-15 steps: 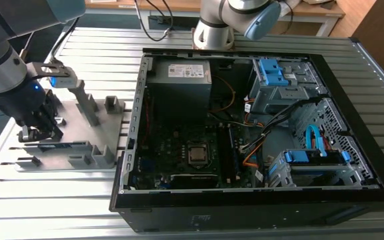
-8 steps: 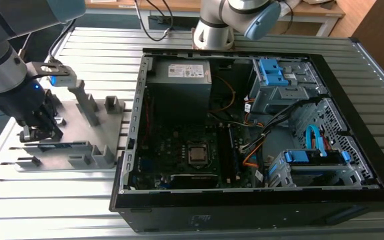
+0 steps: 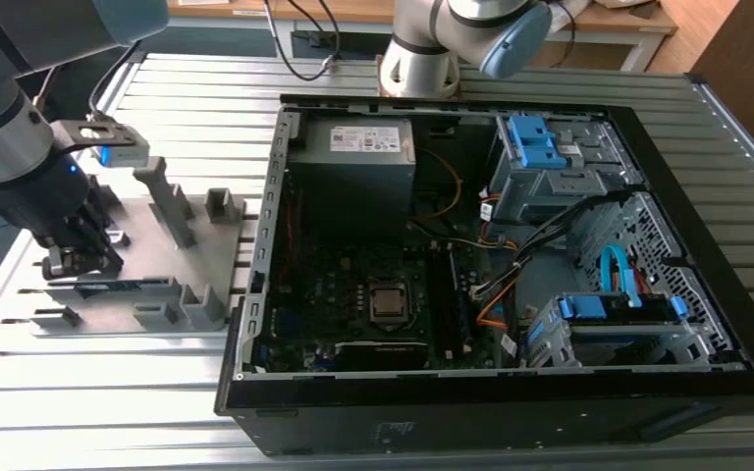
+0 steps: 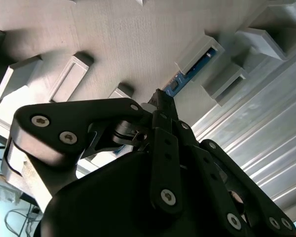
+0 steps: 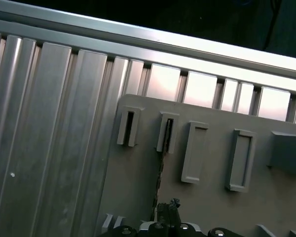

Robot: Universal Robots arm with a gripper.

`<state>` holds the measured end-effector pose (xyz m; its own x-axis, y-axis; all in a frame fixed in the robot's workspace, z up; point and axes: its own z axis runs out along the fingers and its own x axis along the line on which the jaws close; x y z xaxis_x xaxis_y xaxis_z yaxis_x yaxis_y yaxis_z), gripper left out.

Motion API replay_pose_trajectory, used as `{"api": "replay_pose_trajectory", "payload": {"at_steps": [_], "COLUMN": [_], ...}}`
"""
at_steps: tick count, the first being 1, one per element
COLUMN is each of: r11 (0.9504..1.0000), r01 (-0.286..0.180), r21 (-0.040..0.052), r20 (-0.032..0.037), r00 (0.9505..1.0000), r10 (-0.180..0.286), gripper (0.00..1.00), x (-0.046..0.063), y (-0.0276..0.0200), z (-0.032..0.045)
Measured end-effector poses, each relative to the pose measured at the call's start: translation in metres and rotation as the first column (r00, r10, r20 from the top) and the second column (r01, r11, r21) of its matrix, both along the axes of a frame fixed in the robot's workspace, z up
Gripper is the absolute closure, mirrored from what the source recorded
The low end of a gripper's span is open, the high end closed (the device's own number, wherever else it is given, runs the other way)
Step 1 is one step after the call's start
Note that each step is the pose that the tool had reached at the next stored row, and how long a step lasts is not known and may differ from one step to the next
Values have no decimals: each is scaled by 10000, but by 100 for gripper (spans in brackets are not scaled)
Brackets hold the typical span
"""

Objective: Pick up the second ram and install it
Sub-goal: 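Pick up the second ram and move it above second insertion slot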

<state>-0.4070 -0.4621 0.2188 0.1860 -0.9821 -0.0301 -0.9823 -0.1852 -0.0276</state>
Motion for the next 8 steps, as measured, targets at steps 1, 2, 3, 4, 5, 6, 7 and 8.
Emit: {"api": "replay_pose_trajectory", "payload": {"at_steps": [1,2,3,4,5,6,7,8], "r11": [10000,9999,9998,9996,9994,9992,9988,9985], "r01": [-65,-130,-198,-269,-338,-409,-481,-553], "r21": [0,0,0,0,0,0,0,0], "r20": [0,0,0,0,0,0,0,0], "r00": [10000,9999,9998,9996,9994,9992,9988,9985], "r10": [65,130,198,269,338,409,481,553], "gripper": [90,90,90,90,90,90,90,90], "x": [0,0,0,0,0,0,0,0], "y": [0,0,0,0,0,0,0,0], "z": [0,0,0,0,0,0,0,0]}}
